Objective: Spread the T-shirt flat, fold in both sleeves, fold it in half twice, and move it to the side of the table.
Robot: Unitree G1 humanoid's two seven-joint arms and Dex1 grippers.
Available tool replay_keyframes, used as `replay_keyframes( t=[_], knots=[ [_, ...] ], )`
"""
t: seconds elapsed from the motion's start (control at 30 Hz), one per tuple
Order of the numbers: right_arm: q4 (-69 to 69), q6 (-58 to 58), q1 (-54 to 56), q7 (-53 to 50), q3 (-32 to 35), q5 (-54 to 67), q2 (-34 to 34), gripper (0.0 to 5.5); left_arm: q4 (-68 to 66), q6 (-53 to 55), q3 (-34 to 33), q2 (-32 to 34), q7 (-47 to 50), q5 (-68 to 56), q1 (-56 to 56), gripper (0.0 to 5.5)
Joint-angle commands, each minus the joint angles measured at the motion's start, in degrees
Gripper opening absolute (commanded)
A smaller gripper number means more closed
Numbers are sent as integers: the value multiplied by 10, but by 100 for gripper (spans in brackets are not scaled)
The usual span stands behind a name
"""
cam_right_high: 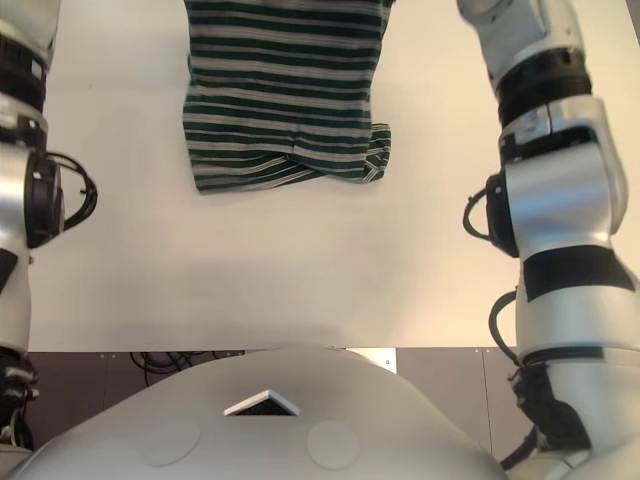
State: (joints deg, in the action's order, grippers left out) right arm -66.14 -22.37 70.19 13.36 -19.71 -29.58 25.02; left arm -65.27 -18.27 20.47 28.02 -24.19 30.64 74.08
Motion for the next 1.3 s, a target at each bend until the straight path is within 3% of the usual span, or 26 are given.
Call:
replay_keyframes(
  t=[0.03,0.23,0.4,0.53,0.63,0.73,0.83,0.9,1.13,1.3],
  knots=[
    [-75,39,98,-51,16,2,-21,4,-85,26,13,-15,72,28,84,0],
    [-112,80,194,-133,21,-13,-6,4,-125,66,6,-10,150,38,160,0],
    [-116,80,241,-157,26,-16,7,4,-128,68,-1,-2,161,34,196,0],
    [-111,43,207,-70,28,-2,5,4,-119,31,-11,-7,120,16,179,0],
    [-77,-31,119,88,41,40,25,4,-80,-47,-12,-5,56,-9,107,0],
    [21,-63,23,258,75,124,75,4,83,-81,-36,22,-38,-84,-30,0],
    [206,1,-63,400,108,228,109,4,451,59,-78,58,-139,-196,-250,0],
    [292,46,-91,460,118,278,125,4,603,137,-89,68,-167,-227,-330,0],
    [483,231,-143,637,184,444,216,4,849,336,-151,104,-239,-347,-371,0],
    [643,427,-196,733,262,605,324,4,999,501,-242,187,-303,-496,-468,0]
  ],
)
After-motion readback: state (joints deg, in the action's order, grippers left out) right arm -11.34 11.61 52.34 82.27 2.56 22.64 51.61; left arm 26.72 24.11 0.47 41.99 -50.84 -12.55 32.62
